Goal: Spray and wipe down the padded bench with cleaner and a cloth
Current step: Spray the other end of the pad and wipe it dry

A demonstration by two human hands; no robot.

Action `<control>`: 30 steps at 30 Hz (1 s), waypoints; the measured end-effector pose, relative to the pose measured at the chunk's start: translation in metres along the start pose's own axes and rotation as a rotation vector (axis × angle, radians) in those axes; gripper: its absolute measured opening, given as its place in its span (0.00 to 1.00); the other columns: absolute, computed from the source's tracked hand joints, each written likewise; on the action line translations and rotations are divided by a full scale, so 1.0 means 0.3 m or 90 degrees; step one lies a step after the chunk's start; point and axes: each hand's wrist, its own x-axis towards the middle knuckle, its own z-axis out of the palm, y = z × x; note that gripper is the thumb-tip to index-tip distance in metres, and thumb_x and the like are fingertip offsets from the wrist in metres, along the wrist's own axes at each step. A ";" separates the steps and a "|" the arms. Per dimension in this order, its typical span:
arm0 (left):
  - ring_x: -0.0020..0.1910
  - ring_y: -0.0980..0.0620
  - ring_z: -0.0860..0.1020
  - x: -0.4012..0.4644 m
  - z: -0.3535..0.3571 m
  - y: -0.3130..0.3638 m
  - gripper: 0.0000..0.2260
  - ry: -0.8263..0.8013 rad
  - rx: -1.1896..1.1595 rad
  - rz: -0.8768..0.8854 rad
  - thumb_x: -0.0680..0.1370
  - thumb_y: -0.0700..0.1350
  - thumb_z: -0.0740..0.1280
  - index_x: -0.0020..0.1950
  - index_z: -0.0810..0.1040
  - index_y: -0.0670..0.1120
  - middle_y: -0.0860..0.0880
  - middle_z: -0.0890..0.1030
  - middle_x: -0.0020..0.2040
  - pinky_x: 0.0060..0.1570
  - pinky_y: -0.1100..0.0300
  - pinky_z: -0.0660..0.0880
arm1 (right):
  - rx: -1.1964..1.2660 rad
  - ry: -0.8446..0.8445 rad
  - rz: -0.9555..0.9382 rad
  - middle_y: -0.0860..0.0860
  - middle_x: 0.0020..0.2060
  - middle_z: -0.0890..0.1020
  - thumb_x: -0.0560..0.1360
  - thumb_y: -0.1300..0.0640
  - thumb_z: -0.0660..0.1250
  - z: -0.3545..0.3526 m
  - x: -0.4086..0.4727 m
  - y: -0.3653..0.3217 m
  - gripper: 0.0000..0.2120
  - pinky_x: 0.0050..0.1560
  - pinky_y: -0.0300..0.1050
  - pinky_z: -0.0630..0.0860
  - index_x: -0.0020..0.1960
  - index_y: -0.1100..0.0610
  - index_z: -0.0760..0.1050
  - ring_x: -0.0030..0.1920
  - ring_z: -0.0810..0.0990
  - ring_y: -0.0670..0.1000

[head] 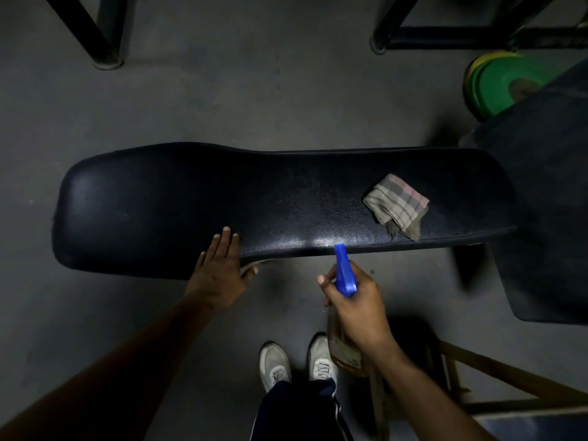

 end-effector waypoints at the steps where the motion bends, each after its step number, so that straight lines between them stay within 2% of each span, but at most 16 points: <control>1: 0.81 0.49 0.43 -0.001 -0.003 0.000 0.37 -0.007 0.001 0.000 0.80 0.62 0.58 0.82 0.47 0.47 0.49 0.42 0.82 0.77 0.48 0.48 | -0.016 -0.012 0.001 0.57 0.31 0.79 0.75 0.52 0.76 0.008 -0.005 -0.006 0.14 0.40 0.52 0.78 0.40 0.56 0.74 0.35 0.79 0.61; 4: 0.80 0.49 0.42 0.003 -0.018 0.005 0.37 -0.034 -0.003 -0.001 0.80 0.62 0.57 0.82 0.46 0.46 0.48 0.41 0.82 0.77 0.48 0.48 | -0.047 -0.041 0.017 0.58 0.30 0.80 0.75 0.53 0.76 0.037 -0.023 -0.026 0.15 0.39 0.50 0.77 0.39 0.58 0.73 0.33 0.80 0.58; 8: 0.80 0.49 0.42 0.009 -0.032 0.012 0.37 -0.057 -0.002 -0.010 0.80 0.63 0.55 0.82 0.45 0.46 0.48 0.40 0.82 0.77 0.48 0.47 | -0.057 -0.091 0.029 0.57 0.31 0.79 0.74 0.54 0.76 0.073 -0.043 -0.030 0.14 0.38 0.51 0.79 0.38 0.55 0.72 0.32 0.82 0.57; 13: 0.80 0.49 0.41 0.016 -0.032 0.014 0.38 -0.077 0.007 -0.025 0.80 0.65 0.55 0.81 0.43 0.47 0.48 0.39 0.81 0.77 0.47 0.46 | -0.095 -0.150 0.037 0.54 0.31 0.79 0.70 0.39 0.73 0.091 -0.065 -0.009 0.17 0.44 0.58 0.82 0.38 0.49 0.71 0.34 0.83 0.56; 15: 0.80 0.49 0.41 0.017 -0.031 0.014 0.38 -0.084 0.005 -0.030 0.80 0.65 0.55 0.81 0.43 0.47 0.49 0.39 0.81 0.77 0.47 0.46 | -0.096 -0.154 0.033 0.53 0.31 0.79 0.69 0.37 0.72 0.085 -0.065 0.001 0.17 0.44 0.60 0.81 0.39 0.49 0.72 0.35 0.82 0.56; 18: 0.80 0.49 0.42 0.019 -0.028 0.014 0.39 -0.082 -0.004 -0.039 0.79 0.66 0.55 0.81 0.44 0.47 0.49 0.40 0.81 0.77 0.47 0.48 | -0.088 -0.159 0.016 0.53 0.30 0.78 0.70 0.38 0.72 0.063 -0.059 0.013 0.14 0.43 0.58 0.81 0.37 0.45 0.71 0.34 0.82 0.57; 21: 0.80 0.49 0.43 0.029 -0.023 0.017 0.39 -0.079 -0.015 -0.050 0.79 0.66 0.55 0.81 0.46 0.46 0.48 0.41 0.82 0.78 0.48 0.49 | -0.088 -0.160 0.015 0.54 0.31 0.78 0.71 0.40 0.73 0.030 -0.051 0.033 0.15 0.42 0.57 0.81 0.38 0.48 0.71 0.34 0.81 0.58; 24: 0.80 0.48 0.42 0.032 -0.020 0.025 0.40 -0.081 -0.012 -0.053 0.79 0.66 0.55 0.81 0.45 0.45 0.47 0.41 0.82 0.78 0.48 0.48 | -0.075 -0.127 0.036 0.57 0.32 0.79 0.74 0.51 0.76 -0.010 -0.028 0.048 0.13 0.38 0.52 0.81 0.39 0.52 0.73 0.34 0.81 0.60; 26: 0.80 0.47 0.43 0.029 -0.021 0.030 0.40 -0.070 -0.002 -0.049 0.79 0.66 0.55 0.81 0.45 0.45 0.47 0.41 0.82 0.77 0.48 0.48 | -0.084 -0.101 0.035 0.58 0.32 0.79 0.75 0.56 0.76 -0.034 -0.002 0.050 0.13 0.39 0.52 0.81 0.39 0.56 0.74 0.32 0.82 0.57; 28: 0.81 0.47 0.44 0.023 -0.023 0.031 0.39 -0.051 -0.001 -0.044 0.79 0.65 0.55 0.81 0.47 0.45 0.47 0.43 0.82 0.77 0.48 0.48 | -0.102 -0.074 0.031 0.57 0.31 0.80 0.75 0.56 0.77 -0.047 0.030 0.048 0.13 0.39 0.51 0.80 0.39 0.58 0.74 0.30 0.82 0.52; 30: 0.81 0.47 0.45 0.019 -0.023 0.031 0.39 -0.043 -0.005 -0.042 0.79 0.65 0.56 0.81 0.48 0.45 0.47 0.44 0.82 0.77 0.48 0.48 | -0.094 -0.053 0.030 0.56 0.31 0.80 0.75 0.56 0.77 -0.044 0.061 0.034 0.12 0.40 0.51 0.80 0.40 0.58 0.75 0.31 0.82 0.51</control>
